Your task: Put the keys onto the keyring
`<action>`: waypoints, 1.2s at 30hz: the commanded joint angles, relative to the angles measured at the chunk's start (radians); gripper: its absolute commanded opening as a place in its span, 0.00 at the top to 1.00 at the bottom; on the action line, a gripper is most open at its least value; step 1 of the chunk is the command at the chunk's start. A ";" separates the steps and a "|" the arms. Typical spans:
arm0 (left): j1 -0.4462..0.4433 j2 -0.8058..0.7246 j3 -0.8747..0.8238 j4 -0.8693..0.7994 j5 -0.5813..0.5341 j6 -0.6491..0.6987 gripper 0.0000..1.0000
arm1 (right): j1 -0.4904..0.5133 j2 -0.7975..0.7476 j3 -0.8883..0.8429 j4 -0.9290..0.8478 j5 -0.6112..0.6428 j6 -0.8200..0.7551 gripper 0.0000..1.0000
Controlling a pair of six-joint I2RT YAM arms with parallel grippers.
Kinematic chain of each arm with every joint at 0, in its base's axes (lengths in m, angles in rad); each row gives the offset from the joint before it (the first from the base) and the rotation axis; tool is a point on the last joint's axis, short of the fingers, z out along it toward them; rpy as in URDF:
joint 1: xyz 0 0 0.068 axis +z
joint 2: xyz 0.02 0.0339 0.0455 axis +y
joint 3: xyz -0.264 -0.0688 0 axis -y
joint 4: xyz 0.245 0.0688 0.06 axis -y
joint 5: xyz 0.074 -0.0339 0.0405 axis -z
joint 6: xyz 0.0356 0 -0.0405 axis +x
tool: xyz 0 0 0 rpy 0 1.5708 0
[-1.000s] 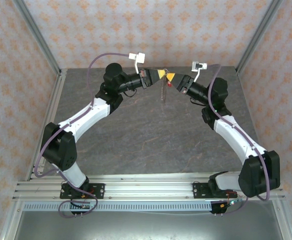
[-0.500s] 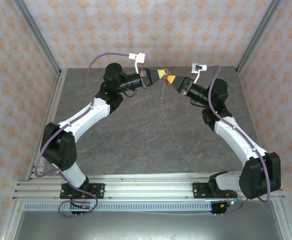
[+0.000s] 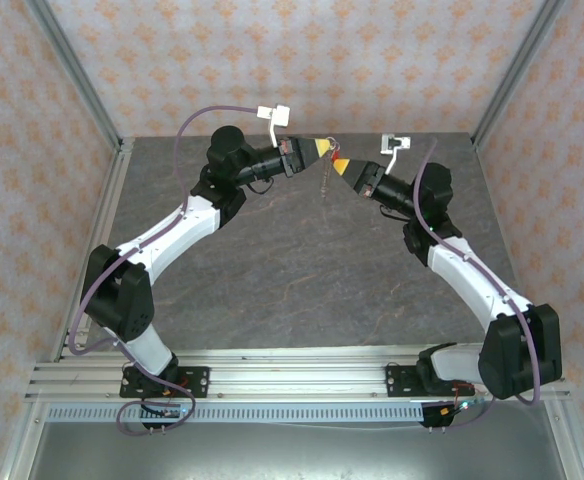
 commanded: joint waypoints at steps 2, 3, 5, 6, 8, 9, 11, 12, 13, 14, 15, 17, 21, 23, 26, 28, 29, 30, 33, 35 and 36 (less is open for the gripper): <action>-0.005 -0.015 0.036 0.050 -0.012 0.005 1.00 | 0.003 -0.063 -0.030 0.000 -0.002 -0.045 1.00; -0.006 -0.016 0.036 0.052 -0.010 0.005 1.00 | 0.002 -0.075 -0.030 -0.028 0.013 -0.064 0.96; -0.005 -0.015 0.036 0.053 -0.007 0.004 1.00 | 0.003 -0.087 -0.027 -0.095 0.045 -0.111 0.72; -0.005 -0.015 0.036 0.051 -0.007 0.005 1.00 | 0.002 -0.113 -0.023 -0.120 0.056 -0.127 0.63; -0.004 -0.015 0.037 0.051 -0.003 0.004 1.00 | -0.001 -0.124 -0.009 -0.155 0.066 -0.156 0.54; -0.005 -0.016 0.038 0.052 -0.002 0.003 1.00 | -0.001 -0.124 -0.002 -0.161 0.066 -0.161 0.52; -0.006 -0.012 0.041 0.054 0.005 0.002 1.00 | -0.003 -0.117 0.015 -0.172 0.066 -0.171 0.50; -0.005 -0.013 0.042 0.053 0.006 0.001 1.00 | -0.003 -0.114 0.022 -0.174 0.066 -0.172 0.49; -0.005 -0.013 0.042 0.055 0.009 0.000 1.00 | -0.001 -0.106 0.033 -0.174 0.063 -0.173 0.48; -0.005 -0.012 0.042 0.056 0.010 -0.001 1.00 | -0.003 -0.098 0.044 -0.174 0.059 -0.173 0.48; -0.005 -0.012 0.042 0.056 0.010 -0.002 1.00 | -0.002 -0.095 0.053 -0.175 0.055 -0.173 0.47; -0.006 -0.012 0.042 0.059 0.011 -0.004 1.00 | -0.002 -0.061 0.075 -0.176 0.051 -0.175 0.46; -0.006 -0.013 0.042 0.065 0.016 -0.010 1.00 | -0.002 -0.019 0.110 -0.157 0.039 -0.167 0.46; -0.009 -0.012 0.043 0.066 0.017 -0.012 1.00 | -0.002 0.006 0.124 -0.139 0.025 -0.153 0.46; -0.008 -0.012 0.046 0.067 0.019 -0.012 1.00 | -0.003 0.034 0.135 -0.108 0.003 -0.131 0.46; -0.008 -0.012 0.045 0.066 0.017 -0.012 1.00 | -0.002 0.038 0.128 -0.091 -0.005 -0.121 0.47; -0.008 -0.013 0.045 0.067 0.017 -0.012 1.00 | -0.002 0.036 0.124 -0.085 -0.009 -0.118 0.48; -0.008 -0.012 0.045 0.068 0.017 -0.012 1.00 | -0.003 0.034 0.120 -0.082 -0.013 -0.116 0.50; -0.008 -0.009 0.045 0.069 0.017 -0.012 1.00 | -0.003 0.024 0.108 -0.079 -0.022 -0.117 0.62; -0.008 -0.009 0.046 0.068 0.018 -0.012 1.00 | -0.003 0.014 0.099 -0.081 -0.024 -0.120 0.68; -0.007 -0.008 0.046 0.066 0.017 -0.012 1.00 | -0.002 0.008 0.096 -0.081 -0.025 -0.122 0.72</action>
